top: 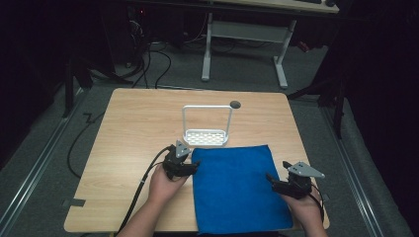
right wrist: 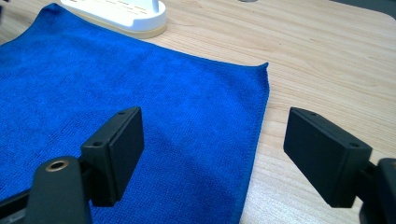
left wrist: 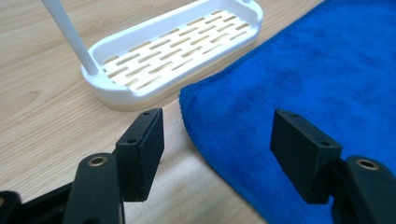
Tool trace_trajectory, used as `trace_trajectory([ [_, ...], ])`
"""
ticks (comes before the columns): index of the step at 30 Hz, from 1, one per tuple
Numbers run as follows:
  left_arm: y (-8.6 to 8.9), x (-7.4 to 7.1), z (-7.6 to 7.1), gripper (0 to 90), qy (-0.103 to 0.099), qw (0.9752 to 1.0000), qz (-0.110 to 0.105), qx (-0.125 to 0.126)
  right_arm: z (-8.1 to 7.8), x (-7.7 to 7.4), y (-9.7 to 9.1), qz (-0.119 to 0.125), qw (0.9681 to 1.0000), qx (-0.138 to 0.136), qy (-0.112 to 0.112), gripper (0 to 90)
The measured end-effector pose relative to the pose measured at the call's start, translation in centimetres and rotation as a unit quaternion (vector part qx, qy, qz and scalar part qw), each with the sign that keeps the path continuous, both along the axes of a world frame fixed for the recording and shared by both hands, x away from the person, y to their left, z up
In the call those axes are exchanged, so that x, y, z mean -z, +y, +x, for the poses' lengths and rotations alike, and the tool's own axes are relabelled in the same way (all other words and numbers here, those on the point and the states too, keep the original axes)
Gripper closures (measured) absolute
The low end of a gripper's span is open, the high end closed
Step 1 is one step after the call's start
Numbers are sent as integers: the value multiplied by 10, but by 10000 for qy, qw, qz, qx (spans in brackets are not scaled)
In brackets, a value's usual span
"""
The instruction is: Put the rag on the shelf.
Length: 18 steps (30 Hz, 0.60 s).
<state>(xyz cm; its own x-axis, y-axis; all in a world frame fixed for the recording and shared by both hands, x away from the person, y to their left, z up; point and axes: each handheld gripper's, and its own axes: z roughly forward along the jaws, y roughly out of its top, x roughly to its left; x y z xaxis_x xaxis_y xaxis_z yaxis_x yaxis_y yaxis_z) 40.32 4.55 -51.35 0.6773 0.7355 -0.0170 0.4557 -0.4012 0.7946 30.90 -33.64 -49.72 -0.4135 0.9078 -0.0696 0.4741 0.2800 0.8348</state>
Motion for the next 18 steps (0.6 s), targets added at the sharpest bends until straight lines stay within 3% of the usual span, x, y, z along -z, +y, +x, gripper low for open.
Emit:
trace_trajectory([
  [6, -11, 9, 19, 370, 238, 9994, -212, -104, 4, -1, 1, -49, 9999, -79, -53, 207],
  [14, -14, 16, 25, 438, 369, 9988, -261, -171, 28, -1, -4, 135, 9999, 57, 87, 265],
  [18, -13, 17, 28, 467, 483, 9978, -319, -332, 38, 1, -3, 171, 9996, 100, 200, 280],
])
